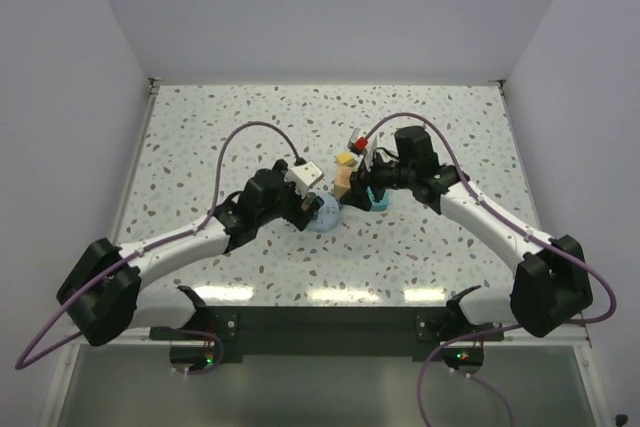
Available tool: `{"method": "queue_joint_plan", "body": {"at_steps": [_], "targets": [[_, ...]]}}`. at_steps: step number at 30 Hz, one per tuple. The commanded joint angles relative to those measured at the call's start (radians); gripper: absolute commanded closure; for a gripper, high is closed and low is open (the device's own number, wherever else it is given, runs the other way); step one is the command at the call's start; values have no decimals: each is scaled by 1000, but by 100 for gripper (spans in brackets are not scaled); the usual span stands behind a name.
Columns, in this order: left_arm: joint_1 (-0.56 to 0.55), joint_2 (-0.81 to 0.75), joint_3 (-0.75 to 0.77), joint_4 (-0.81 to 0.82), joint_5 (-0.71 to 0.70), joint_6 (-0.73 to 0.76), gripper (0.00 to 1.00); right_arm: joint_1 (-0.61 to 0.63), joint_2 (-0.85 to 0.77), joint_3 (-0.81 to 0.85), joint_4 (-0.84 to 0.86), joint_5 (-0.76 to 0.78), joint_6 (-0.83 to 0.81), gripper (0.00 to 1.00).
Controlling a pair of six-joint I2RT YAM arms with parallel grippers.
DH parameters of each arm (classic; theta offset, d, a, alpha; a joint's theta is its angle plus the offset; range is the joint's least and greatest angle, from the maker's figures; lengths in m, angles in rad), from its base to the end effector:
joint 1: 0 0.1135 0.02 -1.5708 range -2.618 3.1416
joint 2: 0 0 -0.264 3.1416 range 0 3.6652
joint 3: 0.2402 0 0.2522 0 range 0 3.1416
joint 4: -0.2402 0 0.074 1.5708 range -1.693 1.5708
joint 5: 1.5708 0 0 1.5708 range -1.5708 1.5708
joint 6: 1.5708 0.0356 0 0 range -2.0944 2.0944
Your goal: Insert the plug
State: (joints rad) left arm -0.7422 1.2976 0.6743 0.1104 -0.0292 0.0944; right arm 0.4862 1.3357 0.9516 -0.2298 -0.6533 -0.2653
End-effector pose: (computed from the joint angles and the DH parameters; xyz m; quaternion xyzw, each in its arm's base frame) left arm 0.2057 -0.1873 0.2197 0.3439 0.7918 -0.1486 0.4823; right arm 0.2478 0.1554 0.2752 -0.4460 0.7279 0.3312 0.4020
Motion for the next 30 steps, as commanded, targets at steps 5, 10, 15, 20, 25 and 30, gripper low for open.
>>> {"method": "queue_joint_plan", "body": {"at_steps": [5,10,15,20,25,30], "targets": [[-2,-276,-110,138,99,15,0,11,22,56,-42,-118,-89,100],[1,-362,-121,149,330,2,0,40,2,75,-117,-273,-166,100],[1,-396,-105,169,477,-115,0,118,-4,114,-284,-341,-310,100],[9,-354,-61,201,526,-356,0,143,-20,111,-316,-353,-353,100],[85,-293,-114,365,684,-615,0,147,-43,105,-344,-371,-399,100],[92,-232,-165,544,804,-699,0,149,-44,108,-362,-387,-425,100]]}}
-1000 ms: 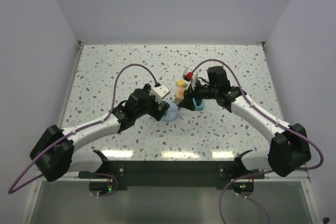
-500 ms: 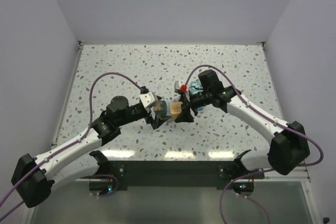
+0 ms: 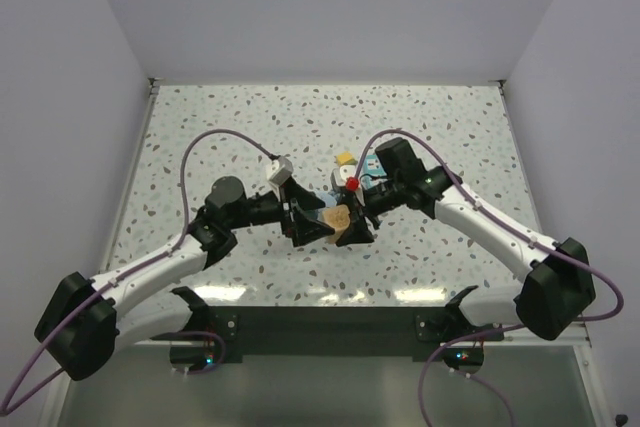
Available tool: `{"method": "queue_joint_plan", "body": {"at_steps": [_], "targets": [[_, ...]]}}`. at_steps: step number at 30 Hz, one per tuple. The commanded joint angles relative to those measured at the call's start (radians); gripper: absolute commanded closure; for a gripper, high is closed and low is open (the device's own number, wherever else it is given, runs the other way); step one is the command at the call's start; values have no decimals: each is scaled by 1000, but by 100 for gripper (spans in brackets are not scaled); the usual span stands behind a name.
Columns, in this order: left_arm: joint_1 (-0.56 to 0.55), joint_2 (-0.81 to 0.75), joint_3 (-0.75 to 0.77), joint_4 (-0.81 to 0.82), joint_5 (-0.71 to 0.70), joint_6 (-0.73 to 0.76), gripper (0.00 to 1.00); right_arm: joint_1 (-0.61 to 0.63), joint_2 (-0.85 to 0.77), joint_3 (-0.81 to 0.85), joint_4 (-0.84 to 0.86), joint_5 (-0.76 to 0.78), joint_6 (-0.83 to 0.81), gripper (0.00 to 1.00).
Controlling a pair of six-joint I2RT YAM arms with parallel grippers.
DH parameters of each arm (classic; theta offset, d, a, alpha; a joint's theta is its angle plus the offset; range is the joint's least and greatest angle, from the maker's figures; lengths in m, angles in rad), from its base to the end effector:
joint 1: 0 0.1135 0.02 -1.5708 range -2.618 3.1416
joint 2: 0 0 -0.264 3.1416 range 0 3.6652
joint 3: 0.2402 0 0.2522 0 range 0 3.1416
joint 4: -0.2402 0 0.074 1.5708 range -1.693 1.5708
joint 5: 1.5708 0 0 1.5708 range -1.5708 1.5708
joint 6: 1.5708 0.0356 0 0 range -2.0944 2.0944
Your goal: Insert the plug
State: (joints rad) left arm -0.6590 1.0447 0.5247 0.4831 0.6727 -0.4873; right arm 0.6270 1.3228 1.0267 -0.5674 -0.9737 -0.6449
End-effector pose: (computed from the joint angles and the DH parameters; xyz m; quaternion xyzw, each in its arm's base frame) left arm 0.1695 -0.1594 0.2684 0.2865 0.6575 -0.5549 0.4215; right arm 0.1998 0.1811 0.2839 -0.6228 0.5708 0.4361 0.3100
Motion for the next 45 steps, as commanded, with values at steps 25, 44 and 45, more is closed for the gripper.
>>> {"method": "queue_joint_plan", "body": {"at_steps": [25,44,45], "targets": [[-132,-140,-106,52,-312,254,0,8,36,105,-49,-120,10,100],[-177,-48,-138,164,-265,268,10,5,32,93,-28,-138,24,100],[-179,-32,-140,178,-262,265,14,5,35,95,-40,-146,11,100]]}}
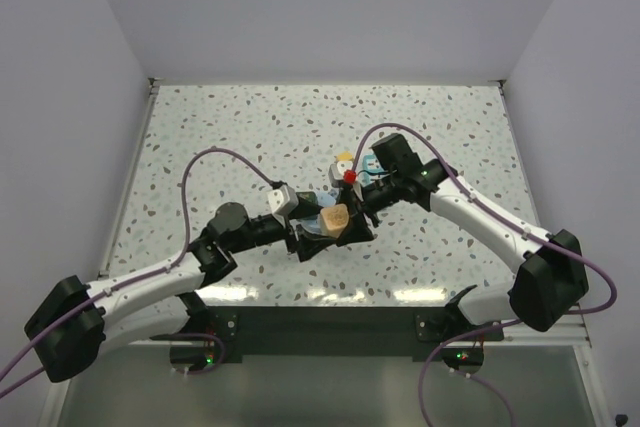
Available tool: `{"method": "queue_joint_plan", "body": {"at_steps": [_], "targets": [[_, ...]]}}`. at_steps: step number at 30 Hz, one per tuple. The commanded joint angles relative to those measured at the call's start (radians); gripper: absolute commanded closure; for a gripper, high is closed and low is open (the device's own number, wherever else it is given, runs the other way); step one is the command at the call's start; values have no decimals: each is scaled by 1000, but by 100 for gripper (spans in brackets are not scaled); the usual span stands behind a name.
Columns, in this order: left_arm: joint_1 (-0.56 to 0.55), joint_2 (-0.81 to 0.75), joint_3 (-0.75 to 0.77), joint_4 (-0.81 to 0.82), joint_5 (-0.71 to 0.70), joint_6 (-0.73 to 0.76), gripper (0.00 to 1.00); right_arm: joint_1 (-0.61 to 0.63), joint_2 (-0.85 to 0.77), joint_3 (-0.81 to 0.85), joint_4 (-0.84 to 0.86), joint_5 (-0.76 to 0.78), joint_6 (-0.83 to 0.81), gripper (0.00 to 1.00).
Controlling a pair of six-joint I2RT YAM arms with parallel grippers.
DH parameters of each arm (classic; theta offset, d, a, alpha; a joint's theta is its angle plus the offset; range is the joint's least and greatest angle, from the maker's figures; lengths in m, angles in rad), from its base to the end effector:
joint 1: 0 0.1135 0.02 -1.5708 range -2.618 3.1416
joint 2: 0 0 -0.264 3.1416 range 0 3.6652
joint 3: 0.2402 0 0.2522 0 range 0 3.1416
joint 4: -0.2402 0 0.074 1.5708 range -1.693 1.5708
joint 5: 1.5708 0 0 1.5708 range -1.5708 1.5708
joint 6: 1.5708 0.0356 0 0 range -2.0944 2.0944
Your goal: Insert the plug
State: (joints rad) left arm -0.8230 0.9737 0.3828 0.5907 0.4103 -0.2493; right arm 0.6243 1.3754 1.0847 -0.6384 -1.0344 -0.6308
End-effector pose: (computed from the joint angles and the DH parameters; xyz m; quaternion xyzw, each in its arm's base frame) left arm 0.1358 -0.1673 0.2452 0.3340 0.6233 -0.4775 0.5215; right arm 0.2059 0.1860 0.2859 -0.6105 0.5761 0.4683 0.2756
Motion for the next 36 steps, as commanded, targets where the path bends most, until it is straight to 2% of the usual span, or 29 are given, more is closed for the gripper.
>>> {"method": "queue_joint_plan", "body": {"at_steps": [1,5,9,10,11,12,17,18,19,21,22,23,24,27,32,34,36], "targets": [[-16,46,1,99,13,25,16,9,-15,37,19,-88,-12,100],[-37,79,-4,170,45,25,31,9,-16,41,0,-93,-30,100],[-47,73,-18,205,41,36,61,8,-19,38,14,-60,-8,100],[-47,66,-30,204,29,41,68,9,-19,31,31,-44,14,95],[-47,54,-38,204,10,48,86,9,-22,24,83,-20,73,91],[-47,48,-45,199,-40,50,100,8,-22,17,112,25,106,78],[-47,46,-91,213,-128,84,100,-3,-3,9,163,74,184,49],[-47,49,-94,221,-158,88,100,-6,1,11,166,83,193,30],[-47,51,-96,219,-178,96,100,-8,2,11,166,98,204,25],[-47,56,-96,218,-223,108,100,-15,-2,6,174,112,218,22],[-47,56,-96,218,-234,116,100,-20,-13,0,184,126,233,17],[-47,56,-96,218,-255,119,100,-29,-16,-2,189,132,243,11],[-47,56,-94,221,-266,122,100,-35,-21,-3,190,137,250,1],[-47,57,-91,216,-317,136,100,-80,-48,-11,194,161,287,1],[-47,89,-73,190,-396,162,100,-118,-121,-23,330,229,502,1],[-50,106,-64,192,-409,162,100,-112,-151,-32,418,315,622,1],[-59,115,-53,199,-450,163,100,-81,-159,-29,437,415,666,1]]}}
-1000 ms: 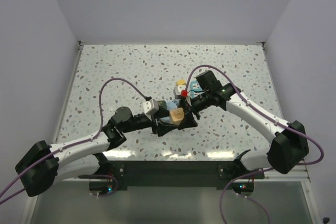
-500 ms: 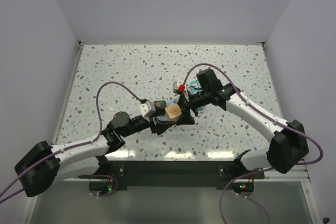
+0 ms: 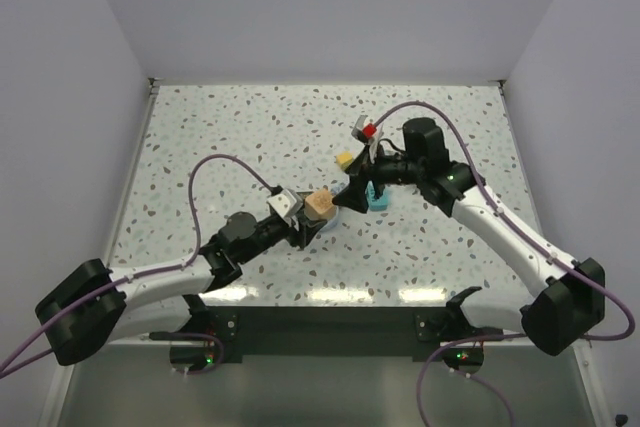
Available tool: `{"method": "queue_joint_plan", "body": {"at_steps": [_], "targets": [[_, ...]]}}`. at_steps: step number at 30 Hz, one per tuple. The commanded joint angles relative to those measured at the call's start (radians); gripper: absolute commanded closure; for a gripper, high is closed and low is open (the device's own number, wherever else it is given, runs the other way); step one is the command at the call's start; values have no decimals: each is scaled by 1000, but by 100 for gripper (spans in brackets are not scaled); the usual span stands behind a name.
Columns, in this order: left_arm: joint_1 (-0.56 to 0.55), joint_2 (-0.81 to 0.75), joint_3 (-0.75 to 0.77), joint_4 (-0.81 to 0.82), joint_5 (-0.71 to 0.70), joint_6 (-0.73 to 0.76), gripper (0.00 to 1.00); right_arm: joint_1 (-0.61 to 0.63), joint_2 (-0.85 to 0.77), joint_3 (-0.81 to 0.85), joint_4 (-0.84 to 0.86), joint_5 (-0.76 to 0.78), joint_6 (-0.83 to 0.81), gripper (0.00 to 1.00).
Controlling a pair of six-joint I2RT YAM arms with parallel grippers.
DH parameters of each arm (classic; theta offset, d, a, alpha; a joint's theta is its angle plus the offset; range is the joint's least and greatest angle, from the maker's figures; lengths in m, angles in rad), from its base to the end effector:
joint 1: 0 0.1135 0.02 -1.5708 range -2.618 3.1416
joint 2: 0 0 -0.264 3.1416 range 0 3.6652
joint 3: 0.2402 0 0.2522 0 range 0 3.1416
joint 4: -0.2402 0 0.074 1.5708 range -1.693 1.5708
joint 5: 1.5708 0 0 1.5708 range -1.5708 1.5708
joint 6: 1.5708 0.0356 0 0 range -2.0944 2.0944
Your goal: Insert the plug
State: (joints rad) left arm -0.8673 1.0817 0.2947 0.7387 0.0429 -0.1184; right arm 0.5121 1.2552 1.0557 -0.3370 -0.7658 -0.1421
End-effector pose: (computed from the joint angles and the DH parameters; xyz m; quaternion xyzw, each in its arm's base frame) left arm 0.1417 -0.1694 0.2101 0.2785 0.6682 -0.3400 0.6002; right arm 0.2283 0.1566 0.3238 -0.4340 0.7042 0.4036 0.3910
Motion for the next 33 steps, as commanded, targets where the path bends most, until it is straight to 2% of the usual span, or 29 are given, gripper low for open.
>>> {"method": "queue_joint_plan", "body": {"at_steps": [1,3,7,14,22,24,25,28,30,33], "targets": [[-18,18,40,53,-93,37,100,51,-34,13,110,201,185,1],[-33,27,58,51,-127,45,100,121,-11,26,101,299,187,1],[-47,46,78,47,-164,56,100,164,35,35,107,430,194,1],[-55,47,90,39,-183,57,100,207,99,32,124,482,171,1],[-61,64,115,24,-196,66,100,241,173,58,124,433,147,2],[-61,61,115,24,-204,68,100,241,199,73,93,434,119,9],[-61,61,115,16,-219,68,100,241,210,79,84,433,116,21],[-62,55,124,-16,-265,63,100,243,227,92,55,451,118,48],[-62,50,129,-28,-290,57,100,243,228,102,26,473,115,56],[-62,41,132,-54,-348,34,100,243,230,110,9,483,114,80]]}}
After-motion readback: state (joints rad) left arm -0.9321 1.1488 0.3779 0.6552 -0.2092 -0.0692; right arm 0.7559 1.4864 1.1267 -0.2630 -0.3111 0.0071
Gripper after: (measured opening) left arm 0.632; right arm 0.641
